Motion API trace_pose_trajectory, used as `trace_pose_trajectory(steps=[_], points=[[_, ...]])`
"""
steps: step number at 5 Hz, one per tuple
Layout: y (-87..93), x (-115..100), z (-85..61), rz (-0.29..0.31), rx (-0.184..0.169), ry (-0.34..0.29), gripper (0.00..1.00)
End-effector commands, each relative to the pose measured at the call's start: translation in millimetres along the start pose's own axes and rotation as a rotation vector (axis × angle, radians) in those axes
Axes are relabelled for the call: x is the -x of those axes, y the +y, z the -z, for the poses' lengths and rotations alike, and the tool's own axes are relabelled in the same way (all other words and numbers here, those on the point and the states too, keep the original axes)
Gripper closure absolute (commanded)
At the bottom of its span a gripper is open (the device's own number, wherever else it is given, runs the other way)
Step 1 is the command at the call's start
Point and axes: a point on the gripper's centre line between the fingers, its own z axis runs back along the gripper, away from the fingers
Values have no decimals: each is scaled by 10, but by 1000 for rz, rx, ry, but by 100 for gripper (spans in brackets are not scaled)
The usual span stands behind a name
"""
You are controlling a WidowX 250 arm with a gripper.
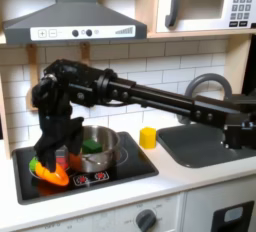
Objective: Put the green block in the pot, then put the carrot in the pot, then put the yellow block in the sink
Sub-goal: 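Put the carrot in the pot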
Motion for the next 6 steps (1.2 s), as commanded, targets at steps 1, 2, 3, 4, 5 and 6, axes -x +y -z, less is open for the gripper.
trace_pose_trajectory(steps=[1, 2, 3, 4, 5, 6], points=[[-117, -150, 238, 18, -13, 38, 0], [-185, -256, 339, 37, -30, 41, 0], [-169, -314, 421, 28, -40, 50, 0], [-197, -347, 522, 30, -45, 59, 0], [-161, -381, 501, 16, -49, 52, 0], [-183, -369, 559, 11, -46, 53, 0]])
